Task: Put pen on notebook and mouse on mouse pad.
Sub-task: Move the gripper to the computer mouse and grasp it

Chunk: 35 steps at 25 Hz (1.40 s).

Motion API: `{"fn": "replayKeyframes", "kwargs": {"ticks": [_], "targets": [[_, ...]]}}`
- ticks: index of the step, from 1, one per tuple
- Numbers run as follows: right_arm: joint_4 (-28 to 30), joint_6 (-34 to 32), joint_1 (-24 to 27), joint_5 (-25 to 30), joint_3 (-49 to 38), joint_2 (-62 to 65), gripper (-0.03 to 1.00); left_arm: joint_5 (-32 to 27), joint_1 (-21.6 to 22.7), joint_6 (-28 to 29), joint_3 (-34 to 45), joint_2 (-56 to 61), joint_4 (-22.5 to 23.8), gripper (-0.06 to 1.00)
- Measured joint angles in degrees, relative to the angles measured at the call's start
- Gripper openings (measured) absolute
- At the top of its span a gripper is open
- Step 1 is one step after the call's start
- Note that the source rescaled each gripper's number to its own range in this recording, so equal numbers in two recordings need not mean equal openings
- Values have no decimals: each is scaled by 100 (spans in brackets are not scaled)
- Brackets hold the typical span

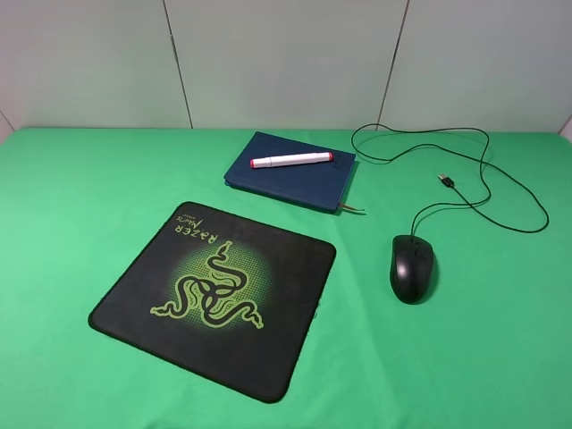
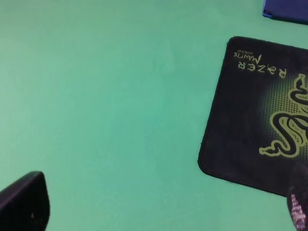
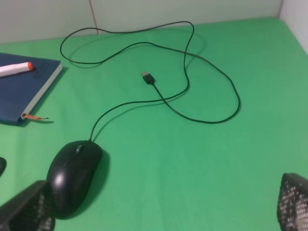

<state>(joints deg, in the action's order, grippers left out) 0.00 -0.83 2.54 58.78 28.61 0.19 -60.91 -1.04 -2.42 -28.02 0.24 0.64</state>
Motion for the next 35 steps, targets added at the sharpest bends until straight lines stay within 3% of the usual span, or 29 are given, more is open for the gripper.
{"fn": "replayKeyframes", "kwargs": {"ticks": [28,35], "targets": [[0,-14,0,6,53,0,100,0,0,0,0,0,0,100],[0,-83,0,6,964,-1378,100,0,0,0,0,0,0,100]]}}
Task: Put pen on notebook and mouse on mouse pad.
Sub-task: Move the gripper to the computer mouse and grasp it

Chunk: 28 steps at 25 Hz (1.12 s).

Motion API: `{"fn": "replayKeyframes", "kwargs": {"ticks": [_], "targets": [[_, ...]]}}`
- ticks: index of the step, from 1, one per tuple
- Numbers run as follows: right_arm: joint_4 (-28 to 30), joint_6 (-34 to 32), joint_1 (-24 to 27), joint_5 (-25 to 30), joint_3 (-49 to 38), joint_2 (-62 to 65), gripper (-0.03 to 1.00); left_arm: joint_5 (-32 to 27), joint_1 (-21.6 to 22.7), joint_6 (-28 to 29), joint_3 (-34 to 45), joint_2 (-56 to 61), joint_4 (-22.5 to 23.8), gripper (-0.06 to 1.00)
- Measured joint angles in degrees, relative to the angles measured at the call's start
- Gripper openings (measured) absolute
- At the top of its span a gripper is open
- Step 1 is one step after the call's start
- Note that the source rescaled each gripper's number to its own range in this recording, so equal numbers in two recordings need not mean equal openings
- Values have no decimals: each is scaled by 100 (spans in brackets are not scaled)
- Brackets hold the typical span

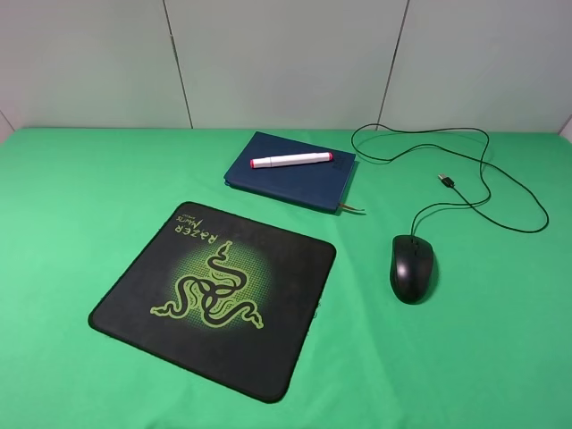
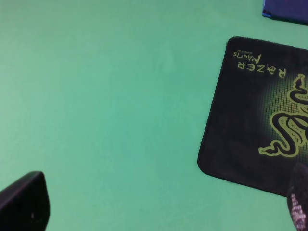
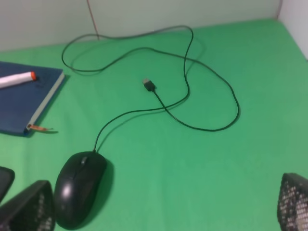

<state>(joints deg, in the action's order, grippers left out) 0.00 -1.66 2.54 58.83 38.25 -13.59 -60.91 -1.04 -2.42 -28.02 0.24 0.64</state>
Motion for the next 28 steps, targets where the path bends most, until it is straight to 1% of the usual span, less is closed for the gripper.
{"fn": "replayKeyframes", "kwargs": {"ticks": [6,9,11,17,22,28], "targets": [[0,418,-7,6,1118,-1857,100,0,0,0,0,0,0,100],[-33,430,-201,132,1607,-2672,100,0,0,0,0,0,0,100],[-40,424,-445,156,1819,-3198,100,0,0,0,0,0,0,100],[-35,166,-1141,157,2090,-4507,100,0,0,0,0,0,-5,100],[-83,-119,-1539,95,2089,-5572,100,0,0,0,0,0,-5,100],[-71,-471,-1894,-66,2089,-6372,100,0,0,0,0,0,-5,100]]}}
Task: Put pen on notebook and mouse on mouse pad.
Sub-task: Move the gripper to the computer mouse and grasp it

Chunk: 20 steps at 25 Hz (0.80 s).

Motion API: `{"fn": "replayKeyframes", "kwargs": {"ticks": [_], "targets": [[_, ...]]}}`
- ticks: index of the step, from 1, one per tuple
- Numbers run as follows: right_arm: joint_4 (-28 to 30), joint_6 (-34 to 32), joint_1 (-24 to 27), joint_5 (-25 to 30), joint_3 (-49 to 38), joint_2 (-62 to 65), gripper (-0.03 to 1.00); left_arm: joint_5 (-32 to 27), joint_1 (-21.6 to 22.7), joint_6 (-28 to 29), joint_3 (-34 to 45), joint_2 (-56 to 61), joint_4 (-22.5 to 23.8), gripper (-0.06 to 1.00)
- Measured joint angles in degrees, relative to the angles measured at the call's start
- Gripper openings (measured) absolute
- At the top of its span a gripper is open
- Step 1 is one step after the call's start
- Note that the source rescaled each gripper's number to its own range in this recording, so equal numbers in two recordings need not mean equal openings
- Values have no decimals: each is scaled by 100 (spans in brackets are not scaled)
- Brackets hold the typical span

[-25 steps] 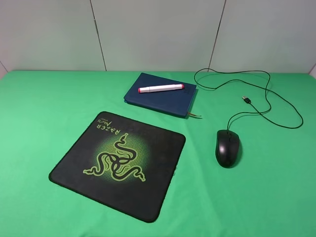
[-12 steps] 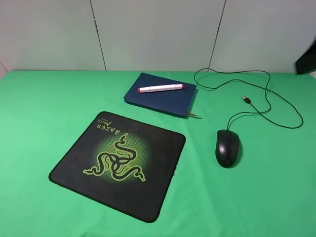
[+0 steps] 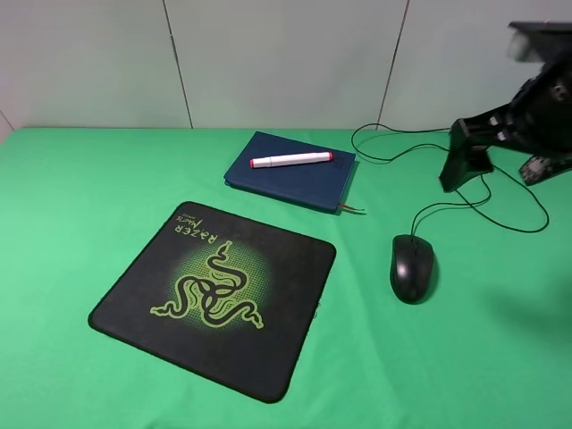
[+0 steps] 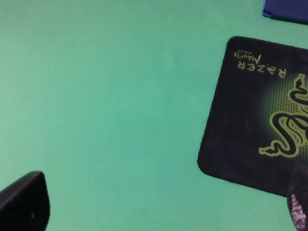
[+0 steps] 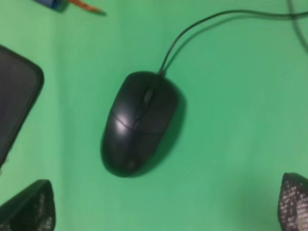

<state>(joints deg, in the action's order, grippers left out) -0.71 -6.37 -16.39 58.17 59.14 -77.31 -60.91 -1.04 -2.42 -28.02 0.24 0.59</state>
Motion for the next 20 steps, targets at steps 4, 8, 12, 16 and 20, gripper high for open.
{"fn": "replayKeyframes", "kwargs": {"ticks": [4,8,12,16,20], "targets": [[173,-318,-253,-91,0,-414,100,0,0,0,0,0,0,100],[379,-658,-372,-166,0,-823,100,0,0,0,0,0,0,100],[419,-730,-372,-239,0,-1198,100,0,0,0,0,0,0,100],[424,-807,-372,-394,0,-1544,100,0,0,0,0,0,0,100],[417,-882,-372,-539,0,-1796,100,0,0,0,0,0,0,100]]}}
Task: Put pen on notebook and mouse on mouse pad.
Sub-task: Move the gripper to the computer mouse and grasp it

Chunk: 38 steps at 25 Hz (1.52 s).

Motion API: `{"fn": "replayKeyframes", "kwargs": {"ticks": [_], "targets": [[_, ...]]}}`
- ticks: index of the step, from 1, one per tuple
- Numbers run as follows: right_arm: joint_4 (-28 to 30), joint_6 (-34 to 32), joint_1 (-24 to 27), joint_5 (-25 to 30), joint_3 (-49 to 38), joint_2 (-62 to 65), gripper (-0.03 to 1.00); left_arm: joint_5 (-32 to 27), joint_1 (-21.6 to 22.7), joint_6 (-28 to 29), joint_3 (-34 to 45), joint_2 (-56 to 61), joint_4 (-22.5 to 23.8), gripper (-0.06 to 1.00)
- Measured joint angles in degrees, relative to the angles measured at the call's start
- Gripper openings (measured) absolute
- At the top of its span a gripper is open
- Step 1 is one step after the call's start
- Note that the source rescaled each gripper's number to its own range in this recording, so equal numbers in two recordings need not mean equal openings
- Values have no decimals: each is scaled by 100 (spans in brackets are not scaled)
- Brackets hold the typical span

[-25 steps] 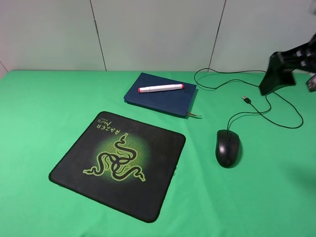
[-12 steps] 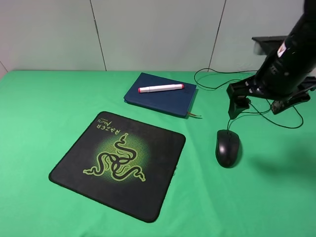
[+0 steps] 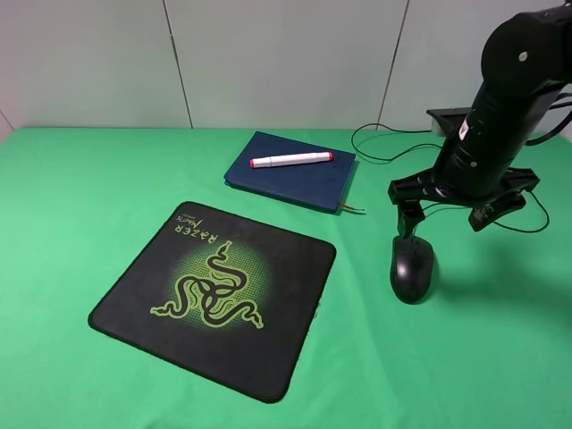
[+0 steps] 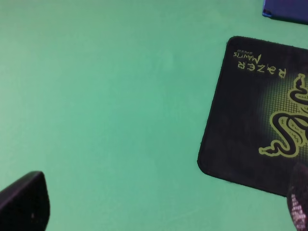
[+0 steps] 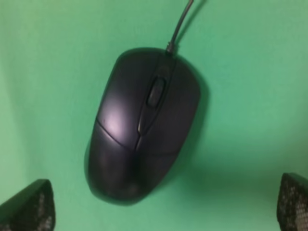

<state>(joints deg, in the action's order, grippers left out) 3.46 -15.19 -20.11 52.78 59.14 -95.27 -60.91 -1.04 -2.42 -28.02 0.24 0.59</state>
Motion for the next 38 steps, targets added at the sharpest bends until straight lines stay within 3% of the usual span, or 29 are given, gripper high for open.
{"fn": "replayKeyframes", "kwargs": {"ticks": [26,35,36,38], "targets": [[-346,148,0,-791,-25,-1439,100,0,0,0,0,0,-5,100],[-377,154,0,-820,-25,-1539,100,0,0,0,0,0,-5,100],[-377,154,0,-820,-25,-1539,92,0,0,0,0,0,-5,100],[-377,156,0,-820,-25,-1539,58,0,0,0,0,0,-5,100]]}}
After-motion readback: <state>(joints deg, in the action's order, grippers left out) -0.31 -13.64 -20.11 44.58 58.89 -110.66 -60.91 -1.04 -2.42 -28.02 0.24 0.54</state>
